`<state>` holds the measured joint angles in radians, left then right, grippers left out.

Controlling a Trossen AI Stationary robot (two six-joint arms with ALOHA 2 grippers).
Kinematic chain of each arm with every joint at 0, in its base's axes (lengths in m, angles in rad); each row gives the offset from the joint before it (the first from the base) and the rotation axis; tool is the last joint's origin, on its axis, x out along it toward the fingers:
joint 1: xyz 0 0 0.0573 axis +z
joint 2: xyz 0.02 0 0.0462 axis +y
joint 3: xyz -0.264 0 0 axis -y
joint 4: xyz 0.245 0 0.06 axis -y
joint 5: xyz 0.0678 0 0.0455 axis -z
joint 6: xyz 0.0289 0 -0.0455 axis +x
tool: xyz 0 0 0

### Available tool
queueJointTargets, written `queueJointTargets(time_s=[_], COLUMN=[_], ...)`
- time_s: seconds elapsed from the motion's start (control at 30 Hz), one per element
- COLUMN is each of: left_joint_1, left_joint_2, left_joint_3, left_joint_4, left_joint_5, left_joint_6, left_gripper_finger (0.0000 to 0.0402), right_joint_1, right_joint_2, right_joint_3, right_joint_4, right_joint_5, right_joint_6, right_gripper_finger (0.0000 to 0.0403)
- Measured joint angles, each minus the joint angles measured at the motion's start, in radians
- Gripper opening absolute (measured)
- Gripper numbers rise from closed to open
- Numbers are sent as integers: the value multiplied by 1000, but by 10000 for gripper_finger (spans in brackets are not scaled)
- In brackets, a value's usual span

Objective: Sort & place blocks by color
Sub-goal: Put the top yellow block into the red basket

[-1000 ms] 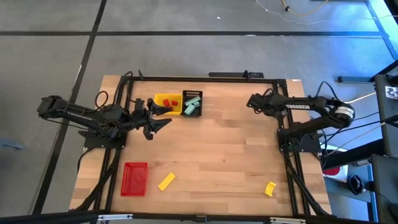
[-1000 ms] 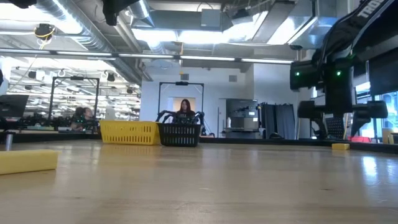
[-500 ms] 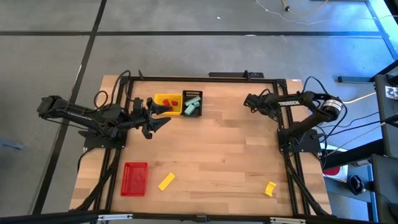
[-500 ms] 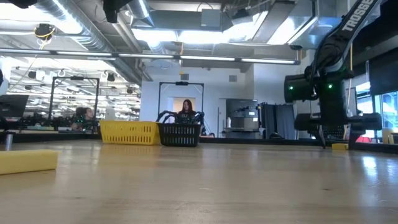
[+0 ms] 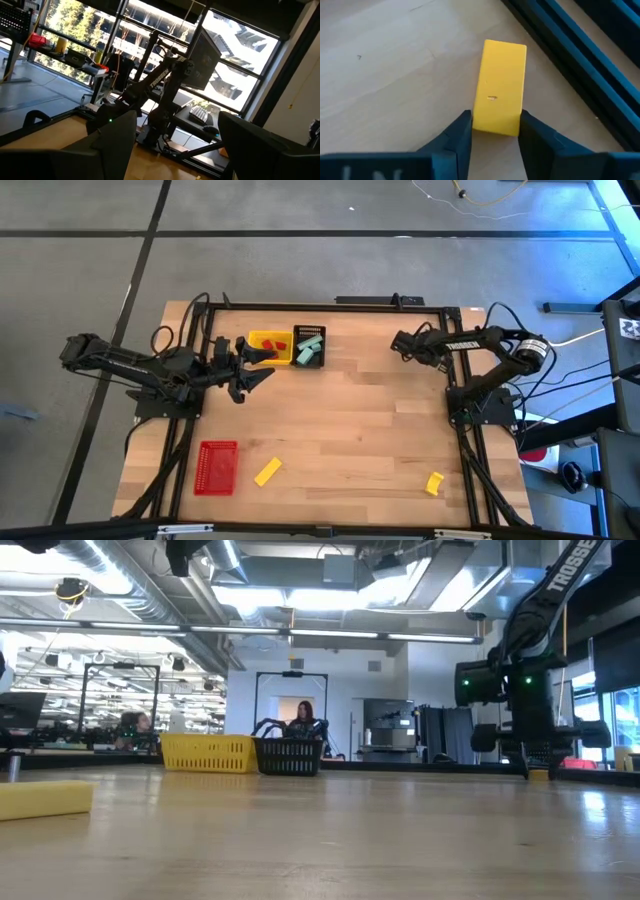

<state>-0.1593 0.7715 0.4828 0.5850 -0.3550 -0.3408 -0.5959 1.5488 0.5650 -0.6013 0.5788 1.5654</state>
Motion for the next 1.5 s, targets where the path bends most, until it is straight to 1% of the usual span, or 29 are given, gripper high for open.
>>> queueJointTargets(time_s=[0.07, 0.17, 0.23, 0.3, 0.4, 0.47, 0.53, 0.63, 0.7, 0.8, 0.87, 1.03, 1.17, 1.3, 1.5], left_joint_1=[0, 0, 0, 0, 0, 0, 0, 0, 0, 0, 0, 0, 0, 0, 0], left_joint_2=[0, 0, 0, 0, 0, 0, 0, 0, 0, 0, 0, 0, 0, 0, 0], left_joint_3=[0, 0, 0, 0, 0, 0, 0, 0, 0, 0, 0, 0, 0, 0, 0], left_joint_4=[0, 0, 0, 0, 0, 0, 0, 0, 0, -1, 0, -1, -8, -8, -9], left_joint_5=[0, 0, 0, 0, 1, 0, 0, 1, 2, 45, 78, 110, 111, 111, 110], left_joint_6=[0, 0, 0, 0, 0, 0, 0, 0, 0, -23, -25, -73, -86, -103, -104], left_gripper_finger=[273, 273, 273, 273, 273, 273, 273, 273, 273, 273, 273, 273, 273, 273, 273], right_joint_1=[18, 68, 89, 105, 149, 184, 230, 313, 374, 480, 549, 706, 791, 826, 830], right_joint_2=[-19, -83, -133, -180, -239, -268, -290, -323, -337, -367, -390, -465, -518, -532, -528], right_joint_3=[-2, 2, 24, 40, 66, 71, 73, 76, 76, 76, 76, 76, 83, 144, 213], right_joint_4=[4, 4, 21, 35, 146, 230, 311, 415, 470, 571, 624, 763, 839, 750, 620], right_joint_5=[1, -17, 30, 78, 60, 4, -100, -270, -362, -487, -535, -518, -461, -456, -439], right_joint_6=[-5, -42, -101, -214, -479, -653, -804, -930, -978, -999, -994, -968, -1005, -1117, -1181], right_gripper_finger=[126, 126, 126, 126, 126, 126, 126, 126, 126, 126, 126, 126, 126, 126, 126])
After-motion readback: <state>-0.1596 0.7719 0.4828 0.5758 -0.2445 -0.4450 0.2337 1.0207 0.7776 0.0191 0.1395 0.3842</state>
